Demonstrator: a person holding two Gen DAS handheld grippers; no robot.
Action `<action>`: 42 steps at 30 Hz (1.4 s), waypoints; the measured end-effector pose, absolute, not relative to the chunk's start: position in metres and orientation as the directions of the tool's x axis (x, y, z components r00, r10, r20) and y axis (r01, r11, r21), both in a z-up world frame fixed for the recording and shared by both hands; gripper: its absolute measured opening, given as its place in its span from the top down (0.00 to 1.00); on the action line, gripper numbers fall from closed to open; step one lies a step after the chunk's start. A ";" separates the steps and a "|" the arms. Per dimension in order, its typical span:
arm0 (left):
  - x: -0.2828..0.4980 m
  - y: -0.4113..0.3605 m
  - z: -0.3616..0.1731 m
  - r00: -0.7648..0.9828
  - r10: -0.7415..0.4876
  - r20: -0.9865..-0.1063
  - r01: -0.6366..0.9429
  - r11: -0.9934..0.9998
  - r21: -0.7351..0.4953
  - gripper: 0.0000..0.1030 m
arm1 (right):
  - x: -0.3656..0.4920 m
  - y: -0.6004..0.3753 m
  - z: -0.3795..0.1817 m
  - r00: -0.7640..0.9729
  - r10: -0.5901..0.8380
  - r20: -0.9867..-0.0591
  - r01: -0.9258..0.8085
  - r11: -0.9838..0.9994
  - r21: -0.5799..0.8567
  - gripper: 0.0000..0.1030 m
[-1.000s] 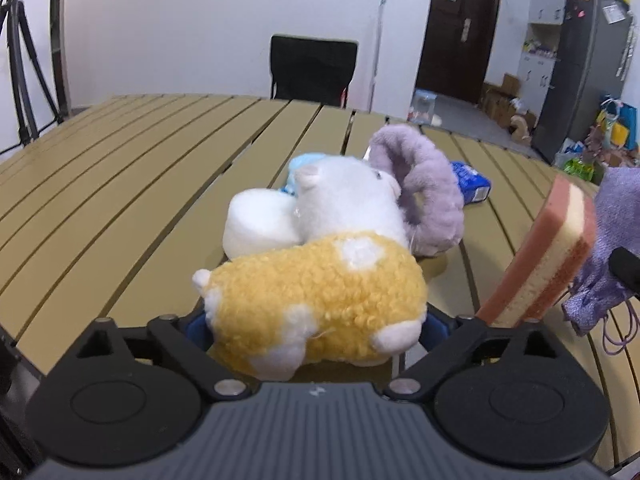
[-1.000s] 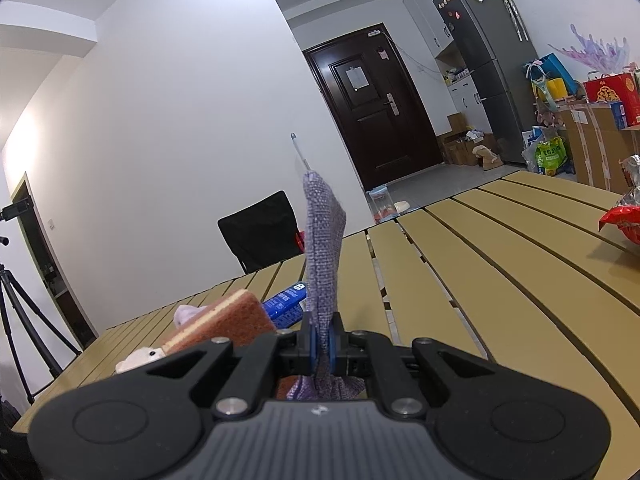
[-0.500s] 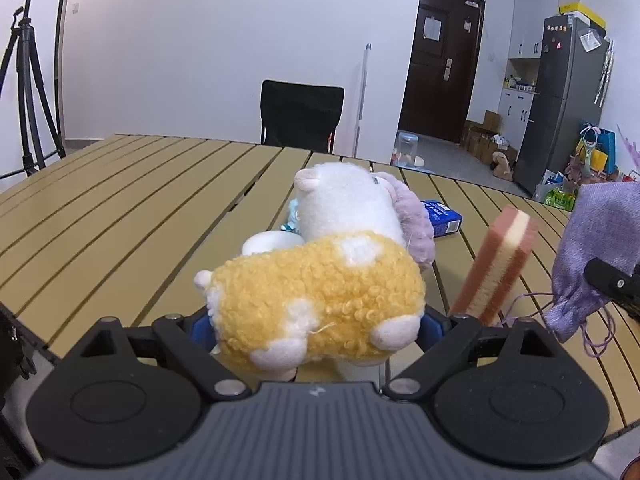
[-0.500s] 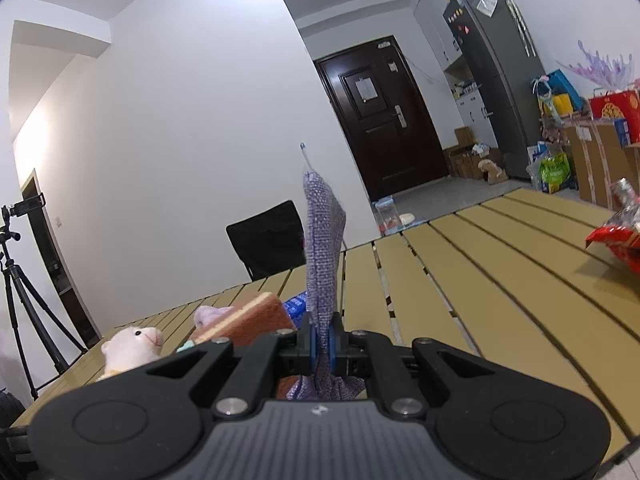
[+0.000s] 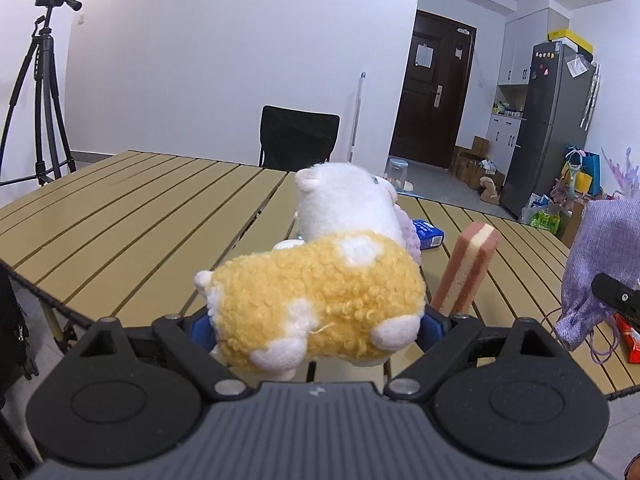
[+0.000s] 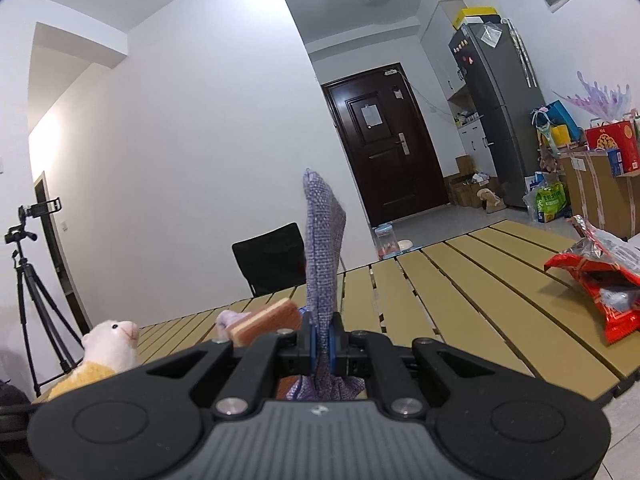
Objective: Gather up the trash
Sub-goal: 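Lift the plush sheep and lavender pouch off the table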
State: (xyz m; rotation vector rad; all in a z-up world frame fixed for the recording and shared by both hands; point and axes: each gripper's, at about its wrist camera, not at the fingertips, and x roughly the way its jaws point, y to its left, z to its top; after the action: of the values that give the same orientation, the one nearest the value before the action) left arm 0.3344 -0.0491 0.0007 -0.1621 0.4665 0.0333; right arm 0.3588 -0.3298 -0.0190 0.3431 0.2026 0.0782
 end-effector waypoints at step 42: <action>0.215 0.002 -0.007 0.868 -0.049 -0.495 -0.033 0.987 -0.155 0.11 | 0.205 -0.250 -0.069 0.911 0.205 -0.357 -0.161 0.975 0.150 0.95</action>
State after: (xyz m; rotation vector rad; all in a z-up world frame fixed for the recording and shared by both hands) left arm 0.2146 0.0023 -0.0074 -0.1610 0.5206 -0.0085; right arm 0.2048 -0.2502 -0.0693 0.1189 0.3805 0.1889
